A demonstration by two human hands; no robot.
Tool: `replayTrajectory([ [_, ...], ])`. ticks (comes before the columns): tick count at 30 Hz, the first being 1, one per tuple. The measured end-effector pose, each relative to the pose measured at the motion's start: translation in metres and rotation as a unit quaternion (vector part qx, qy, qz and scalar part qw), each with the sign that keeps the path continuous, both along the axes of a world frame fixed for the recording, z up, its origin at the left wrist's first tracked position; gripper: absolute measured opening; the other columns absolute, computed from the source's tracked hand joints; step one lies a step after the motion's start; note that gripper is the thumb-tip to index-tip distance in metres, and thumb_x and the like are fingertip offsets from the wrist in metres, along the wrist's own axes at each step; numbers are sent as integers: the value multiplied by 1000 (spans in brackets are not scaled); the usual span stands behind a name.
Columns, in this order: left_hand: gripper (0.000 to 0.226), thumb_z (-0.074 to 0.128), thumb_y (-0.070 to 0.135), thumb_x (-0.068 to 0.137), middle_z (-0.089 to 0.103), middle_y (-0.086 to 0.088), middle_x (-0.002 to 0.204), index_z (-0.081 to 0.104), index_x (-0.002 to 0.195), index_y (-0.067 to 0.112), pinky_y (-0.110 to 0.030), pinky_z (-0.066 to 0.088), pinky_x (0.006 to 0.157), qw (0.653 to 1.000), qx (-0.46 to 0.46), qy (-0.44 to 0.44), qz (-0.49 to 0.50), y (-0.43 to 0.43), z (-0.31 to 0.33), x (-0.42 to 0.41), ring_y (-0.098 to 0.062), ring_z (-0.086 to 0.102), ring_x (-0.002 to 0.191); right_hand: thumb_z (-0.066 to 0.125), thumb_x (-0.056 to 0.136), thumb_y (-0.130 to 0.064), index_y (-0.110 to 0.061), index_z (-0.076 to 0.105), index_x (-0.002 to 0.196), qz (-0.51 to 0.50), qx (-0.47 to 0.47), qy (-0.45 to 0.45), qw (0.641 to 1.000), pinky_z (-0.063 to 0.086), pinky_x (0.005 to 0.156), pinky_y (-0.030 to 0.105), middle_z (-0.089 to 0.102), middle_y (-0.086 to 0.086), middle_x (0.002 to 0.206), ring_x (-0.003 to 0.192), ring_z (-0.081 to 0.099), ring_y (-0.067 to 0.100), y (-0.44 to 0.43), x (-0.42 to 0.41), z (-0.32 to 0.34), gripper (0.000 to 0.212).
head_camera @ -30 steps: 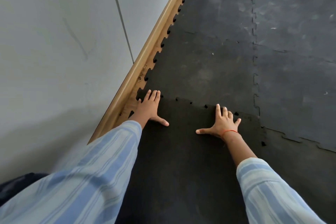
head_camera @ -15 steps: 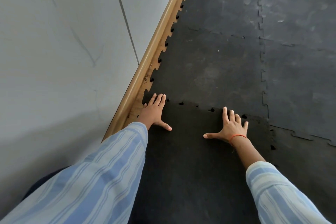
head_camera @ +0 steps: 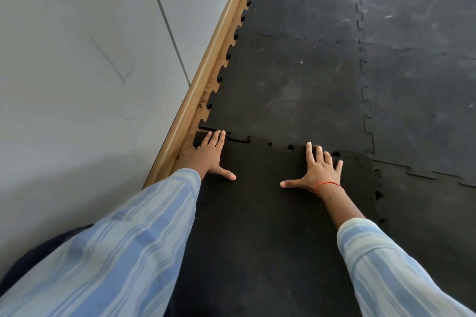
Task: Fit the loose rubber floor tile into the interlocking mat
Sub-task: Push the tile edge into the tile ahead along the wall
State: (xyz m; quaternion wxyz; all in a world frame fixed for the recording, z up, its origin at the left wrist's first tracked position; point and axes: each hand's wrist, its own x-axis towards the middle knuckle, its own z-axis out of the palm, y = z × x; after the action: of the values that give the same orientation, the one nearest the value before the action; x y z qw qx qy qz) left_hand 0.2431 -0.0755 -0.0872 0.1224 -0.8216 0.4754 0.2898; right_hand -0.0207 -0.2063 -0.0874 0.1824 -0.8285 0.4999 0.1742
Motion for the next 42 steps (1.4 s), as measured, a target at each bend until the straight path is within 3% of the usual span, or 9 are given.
replayTrajectory([
  [9,141,67,77,59,-37,-3,152,-30,144,20,-56,7,115,1000,-6,16,-25,6,-2,4,-28,-23,142,62,46,-87,-25,-20,149,3,28,-15,999,-7,113,61,-18,2,160,148,-15,24,-2,0,-9,145],
  [12,145,64,83,53,-36,-17,150,-32,143,22,-57,2,113,996,-19,-21,82,24,-3,-6,-39,-22,141,58,50,-87,-24,-12,151,-17,-1,-54,998,-5,116,57,-17,1,161,147,-16,24,2,-16,-8,138],
  [14,150,64,84,51,-28,-25,152,-31,143,15,-57,4,113,982,-14,-18,185,34,-6,-17,-44,-16,141,44,50,-95,-19,0,152,-119,-84,-79,986,-1,117,54,-8,5,162,148,-10,28,17,-45,-12,134],
  [16,150,67,80,53,-16,-26,155,-24,145,5,-55,8,115,975,-3,0,224,32,-7,-21,-44,-7,143,32,44,-100,-13,6,152,-249,-122,-73,958,1,117,55,-2,15,161,148,-5,34,33,-71,-14,141],
  [19,147,70,77,54,-1,-25,157,-12,148,-2,-51,17,116,978,-15,-12,206,21,-9,-21,-40,7,145,41,43,-98,-12,3,152,-350,-83,-56,931,8,117,55,-2,23,158,146,2,41,40,-77,-6,143],
  [22,145,73,74,54,0,-23,158,-10,148,0,-49,18,115,976,-29,-11,213,22,-13,-21,-38,9,145,52,47,-91,-9,4,151,-366,-79,-51,926,21,114,52,5,25,157,141,16,44,40,-70,-1,142],
  [27,148,78,69,52,-2,-21,158,-13,148,3,-50,18,116,971,-69,10,230,21,-14,-17,-37,6,145,65,49,-83,-9,7,151,-392,-75,-74,914,26,110,52,8,24,156,140,19,42,42,-75,3,139],
  [35,142,74,68,60,-8,-24,157,-16,147,0,-50,12,115,981,-4,-10,193,13,-2,-13,-38,0,145,64,53,-82,-6,7,151,-370,-70,-92,922,24,115,48,6,24,156,141,17,41,48,-75,0,137],
  [42,142,79,63,58,-6,-20,158,-16,148,4,-48,10,116,970,-39,16,238,19,-6,-15,-35,-1,146,74,61,-67,-6,17,150,-405,-46,-168,897,23,116,47,8,24,157,141,12,44,31,-77,0,123],
])
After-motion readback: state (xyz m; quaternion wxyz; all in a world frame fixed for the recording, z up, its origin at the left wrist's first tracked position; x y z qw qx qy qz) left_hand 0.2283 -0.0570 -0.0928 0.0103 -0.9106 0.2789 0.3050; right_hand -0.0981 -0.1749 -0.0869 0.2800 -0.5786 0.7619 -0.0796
